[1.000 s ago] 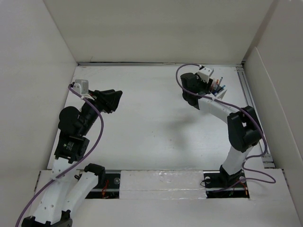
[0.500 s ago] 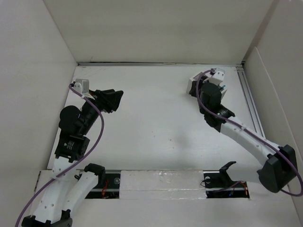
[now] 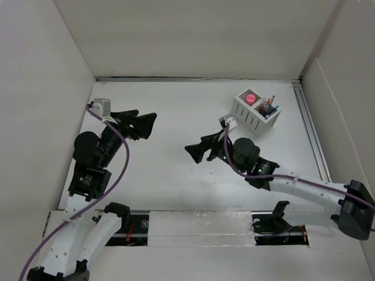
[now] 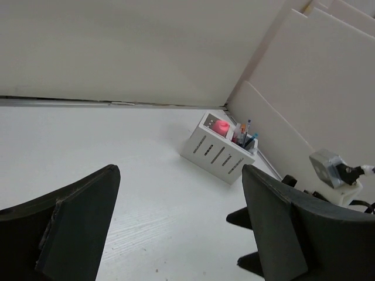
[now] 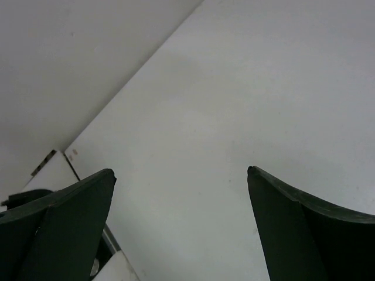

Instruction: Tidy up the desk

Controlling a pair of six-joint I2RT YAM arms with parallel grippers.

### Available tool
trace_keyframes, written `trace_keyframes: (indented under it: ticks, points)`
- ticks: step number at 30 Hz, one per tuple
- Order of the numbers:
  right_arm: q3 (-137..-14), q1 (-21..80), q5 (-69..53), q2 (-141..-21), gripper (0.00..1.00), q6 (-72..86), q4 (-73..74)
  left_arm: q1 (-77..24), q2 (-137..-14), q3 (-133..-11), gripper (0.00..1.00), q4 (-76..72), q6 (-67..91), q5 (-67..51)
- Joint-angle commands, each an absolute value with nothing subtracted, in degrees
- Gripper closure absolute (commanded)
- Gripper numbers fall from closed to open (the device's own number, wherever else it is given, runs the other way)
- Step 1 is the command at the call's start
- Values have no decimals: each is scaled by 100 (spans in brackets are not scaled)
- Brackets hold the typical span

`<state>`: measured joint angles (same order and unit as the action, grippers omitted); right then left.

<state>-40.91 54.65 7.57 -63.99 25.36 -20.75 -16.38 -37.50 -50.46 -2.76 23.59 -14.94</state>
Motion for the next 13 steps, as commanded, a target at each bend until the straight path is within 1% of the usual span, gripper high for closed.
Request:
trace_keyframes:
  ticks: [1, 5, 10, 13]
  points:
    - [-3885, 5808, 958, -6337, 0, 2461, -2030, -1608, -3709, -4975, 19, -624, 2425, -1407]
    - [-3622, 6055, 1107, -6179, 0, 2470, -2241, -1608, -3735, -4948, 18, -650, 2513, -1389]
    - [-3604, 6187, 1467, -6117, 0, 2505, -2013, -1608, -3797, -4948, 20, -703, 2558, -1660]
    - [-3665, 6327, 1642, -6179, 0, 2514, -1908, -1608, -3753, -4861, 19, -825, 2698, -1626]
